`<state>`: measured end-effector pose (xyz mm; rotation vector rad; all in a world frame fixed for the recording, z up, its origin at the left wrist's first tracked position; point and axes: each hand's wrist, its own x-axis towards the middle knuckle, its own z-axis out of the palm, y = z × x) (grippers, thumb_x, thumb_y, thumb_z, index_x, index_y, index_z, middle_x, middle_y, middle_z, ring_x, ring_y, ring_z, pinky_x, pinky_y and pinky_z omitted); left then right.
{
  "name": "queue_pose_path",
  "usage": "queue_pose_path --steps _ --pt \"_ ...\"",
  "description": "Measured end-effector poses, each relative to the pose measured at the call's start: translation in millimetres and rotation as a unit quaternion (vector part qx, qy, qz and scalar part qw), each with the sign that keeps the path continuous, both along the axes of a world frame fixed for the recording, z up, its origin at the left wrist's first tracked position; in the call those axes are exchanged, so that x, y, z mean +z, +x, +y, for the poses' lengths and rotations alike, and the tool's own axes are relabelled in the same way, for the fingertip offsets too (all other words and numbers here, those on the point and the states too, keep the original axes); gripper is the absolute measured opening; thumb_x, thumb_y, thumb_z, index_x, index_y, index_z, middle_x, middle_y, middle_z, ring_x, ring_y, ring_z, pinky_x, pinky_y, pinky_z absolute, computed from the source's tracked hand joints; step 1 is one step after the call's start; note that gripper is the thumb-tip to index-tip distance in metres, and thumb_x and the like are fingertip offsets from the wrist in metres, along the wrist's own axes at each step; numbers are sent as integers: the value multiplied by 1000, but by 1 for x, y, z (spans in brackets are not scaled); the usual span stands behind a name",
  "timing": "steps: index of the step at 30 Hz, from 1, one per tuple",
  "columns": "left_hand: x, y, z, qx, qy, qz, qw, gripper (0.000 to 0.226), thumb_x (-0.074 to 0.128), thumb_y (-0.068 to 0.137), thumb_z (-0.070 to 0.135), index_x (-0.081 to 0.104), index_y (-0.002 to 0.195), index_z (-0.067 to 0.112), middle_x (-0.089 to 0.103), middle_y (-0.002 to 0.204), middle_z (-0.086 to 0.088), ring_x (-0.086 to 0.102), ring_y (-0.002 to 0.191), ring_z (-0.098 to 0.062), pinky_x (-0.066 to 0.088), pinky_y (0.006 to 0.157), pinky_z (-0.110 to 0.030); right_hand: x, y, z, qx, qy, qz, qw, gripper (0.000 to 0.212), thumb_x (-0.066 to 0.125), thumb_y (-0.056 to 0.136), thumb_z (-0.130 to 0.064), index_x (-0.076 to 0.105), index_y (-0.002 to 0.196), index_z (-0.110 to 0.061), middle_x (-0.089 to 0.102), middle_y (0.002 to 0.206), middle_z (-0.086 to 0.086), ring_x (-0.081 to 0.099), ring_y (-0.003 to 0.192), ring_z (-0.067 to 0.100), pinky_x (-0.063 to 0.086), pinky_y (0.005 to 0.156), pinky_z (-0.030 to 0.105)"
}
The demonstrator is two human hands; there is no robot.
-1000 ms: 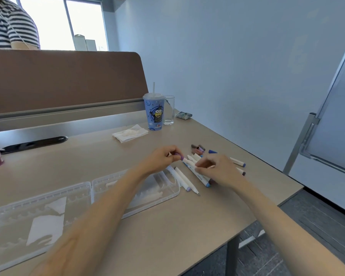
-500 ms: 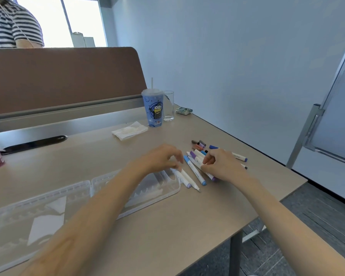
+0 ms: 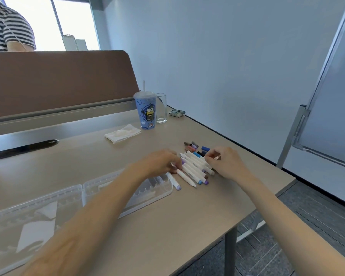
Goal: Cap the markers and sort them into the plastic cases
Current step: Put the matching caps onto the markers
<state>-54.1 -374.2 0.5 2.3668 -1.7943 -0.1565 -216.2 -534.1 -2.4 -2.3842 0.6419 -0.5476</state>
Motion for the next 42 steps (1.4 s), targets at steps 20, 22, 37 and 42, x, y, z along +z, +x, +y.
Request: queue_pose_path --steps 20,22,37,42 --pt "-2 -5 -49 57 -188 179 964 17 54 97 24 67 106 18 62 95 13 56 83 -10 46 78 -26 4 6 -12 -2 254 -249 935 6 69 87 -24 71 92 -20 73 88 -6 69 83 5 49 68 17" --pt "-5 6 -63 90 -193 152 965 18 50 98 20 65 107 17 64 102 5 54 84 -7 44 77 -24 2 8 -22 -30 268 -265 926 7 67 88 -22 69 93 -19 74 87 -7 70 81 5 49 68 19" --pt "0 37 -145 0 -25 -233 972 20 60 92 22 65 111 21 55 112 -2 47 104 -17 44 74 -28 -7 12 -64 -37 210 -237 948 12 66 89 -22 69 97 -13 73 88 -2 69 71 5 48 60 11" --pt "8 34 -137 85 -156 83 981 13 60 92 27 63 102 20 63 96 4 56 82 -9 42 67 -20 -11 9 -67 -32 182 -227 956 8 66 88 -27 70 95 -24 72 87 -7 69 80 8 56 74 26"
